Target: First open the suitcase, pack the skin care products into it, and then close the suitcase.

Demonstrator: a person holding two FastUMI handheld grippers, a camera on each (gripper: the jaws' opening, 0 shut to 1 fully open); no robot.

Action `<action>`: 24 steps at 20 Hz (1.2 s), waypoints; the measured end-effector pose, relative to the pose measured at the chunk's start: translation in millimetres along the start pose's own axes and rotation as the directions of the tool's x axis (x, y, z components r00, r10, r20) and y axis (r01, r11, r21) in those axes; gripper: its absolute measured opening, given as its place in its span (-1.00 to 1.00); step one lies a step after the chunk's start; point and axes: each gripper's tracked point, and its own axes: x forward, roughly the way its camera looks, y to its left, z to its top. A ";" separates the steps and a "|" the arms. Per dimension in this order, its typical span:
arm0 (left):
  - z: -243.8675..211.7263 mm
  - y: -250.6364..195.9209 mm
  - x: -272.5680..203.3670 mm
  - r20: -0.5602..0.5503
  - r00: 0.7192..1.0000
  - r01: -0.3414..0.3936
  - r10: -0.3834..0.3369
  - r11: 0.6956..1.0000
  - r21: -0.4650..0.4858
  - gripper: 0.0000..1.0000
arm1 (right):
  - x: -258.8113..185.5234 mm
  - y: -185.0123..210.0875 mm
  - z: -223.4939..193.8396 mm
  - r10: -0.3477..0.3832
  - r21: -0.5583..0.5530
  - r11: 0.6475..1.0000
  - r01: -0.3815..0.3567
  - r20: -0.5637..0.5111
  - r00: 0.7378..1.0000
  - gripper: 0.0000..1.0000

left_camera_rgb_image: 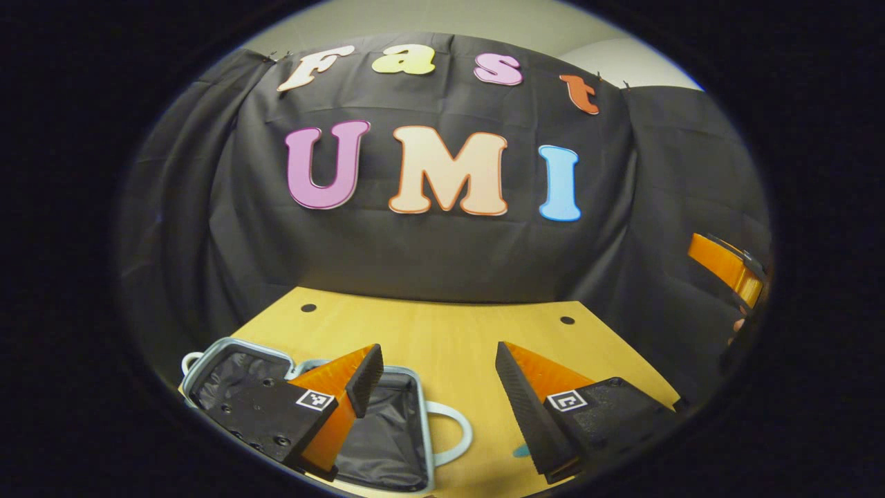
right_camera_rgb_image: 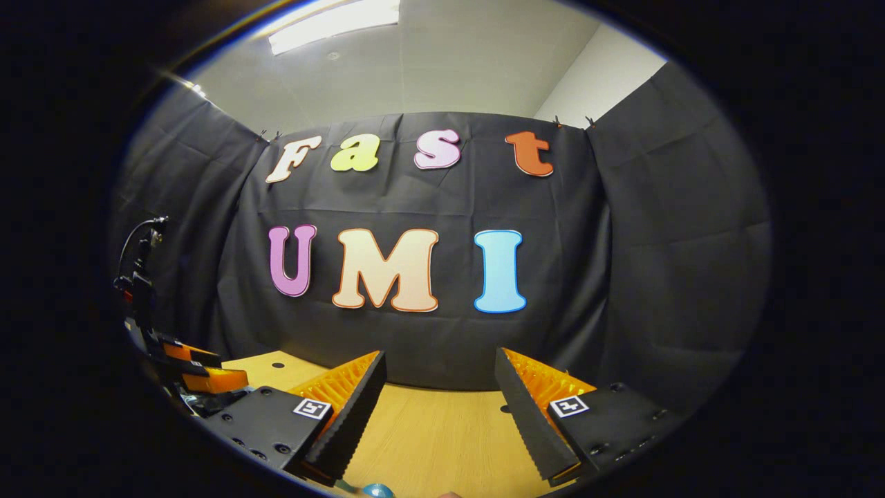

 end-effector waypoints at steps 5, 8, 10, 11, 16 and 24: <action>-37.4 -49.7 -1.5 -0.072 0.995 0.071 -0.073 0.997 -0.029 0.91 | -8.5 -13.7 -5.4 0.006 -0.011 1.000 -0.006 -0.012 1.000 0.97; -64.7 -77.4 -2.6 -0.119 0.985 0.121 -0.126 0.991 -0.049 0.92 | -12.0 -16.7 -9.4 0.011 -0.022 1.000 -0.011 -0.017 1.000 0.97; -83.9 -91.5 -1.6 -0.150 0.978 0.141 -0.148 0.988 -0.055 0.92 | -13.2 -17.8 -13.2 0.015 -0.029 0.999 -0.016 -0.023 1.000 0.97; -94.2 -96.6 -0.8 -0.169 0.974 0.146 -0.153 0.988 -0.052 0.92 | -15.1 -19.0 -14.1 0.016 -0.035 0.999 -0.017 -0.026 1.000 0.97; -154.8 -109.1 10.4 -0.270 0.946 0.166 -0.181 0.983 -0.077 0.90 | -22.6 -24.0 -27.3 0.016 -0.068 0.998 -0.020 -0.057 0.998 0.97; -223.2 -120.9 29.7 -0.393 0.895 0.176 -0.211 0.976 -0.124 0.27 | -40.6 -3.3 -53.1 0.073 -0.066 0.995 -0.080 -0.097 0.993 0.97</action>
